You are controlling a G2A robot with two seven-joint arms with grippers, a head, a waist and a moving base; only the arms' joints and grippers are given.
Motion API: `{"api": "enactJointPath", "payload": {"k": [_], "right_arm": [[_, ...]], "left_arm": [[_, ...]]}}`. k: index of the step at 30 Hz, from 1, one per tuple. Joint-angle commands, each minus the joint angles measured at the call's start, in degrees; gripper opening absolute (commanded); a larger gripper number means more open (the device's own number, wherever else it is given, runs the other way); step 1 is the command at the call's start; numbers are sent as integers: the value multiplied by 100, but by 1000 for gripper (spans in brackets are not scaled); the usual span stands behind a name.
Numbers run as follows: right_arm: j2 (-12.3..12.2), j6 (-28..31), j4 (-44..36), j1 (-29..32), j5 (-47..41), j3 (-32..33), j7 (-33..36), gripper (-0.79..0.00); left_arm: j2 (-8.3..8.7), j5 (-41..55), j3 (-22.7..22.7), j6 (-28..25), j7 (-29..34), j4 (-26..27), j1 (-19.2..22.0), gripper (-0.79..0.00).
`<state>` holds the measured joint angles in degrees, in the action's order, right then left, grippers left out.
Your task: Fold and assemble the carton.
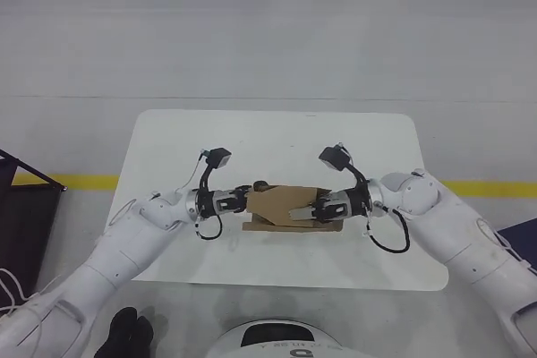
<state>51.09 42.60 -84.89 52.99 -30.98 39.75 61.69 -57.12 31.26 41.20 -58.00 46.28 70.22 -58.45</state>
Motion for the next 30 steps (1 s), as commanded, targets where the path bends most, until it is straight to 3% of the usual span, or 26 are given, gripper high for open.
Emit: {"api": "enactJointPath", "payload": {"k": [1, 10, 12, 15, 16, 24, 25, 26, 30], "right_arm": [[-18, -1, -106, 19, 86, -5, 1, -785], [-117, 124, -296, 81, 255, 91, -124, -785], [-160, 218, -304, 102, 232, 203, -218, -785], [-261, 339, -254, 149, 174, 469, -339, -785], [-301, 379, -219, 175, 126, 577, -379, -785], [-579, 511, -110, 468, 90, 1291, -511, -785], [-600, 498, -108, 494, 147, 1348, -498, -785], [-615, 474, -122, 518, 205, 1387, -475, -785], [-592, 342, -348, 549, 355, 1303, -351, -785]], "left_arm": [[-31, 130, 40, 0, 0, -23, -38, -785], [-104, 861, 50, 0, 1, -79, -119, -785], [-100, 1036, 91, 0, 1, -153, -154, -591], [-81, 1072, 54, 0, 1, -229, -207, -77], [-72, 1064, 7, 0, 1, -234, -223, 0], [96, 542, -510, 0, 2, -143, -164, 0], [130, 400, -617, 3, 6, -88, -133, -243], [167, 257, -744, 16, 19, -28, -97, -400], [308, -176, -1257, 0, 2, 119, 134, -628]]}}
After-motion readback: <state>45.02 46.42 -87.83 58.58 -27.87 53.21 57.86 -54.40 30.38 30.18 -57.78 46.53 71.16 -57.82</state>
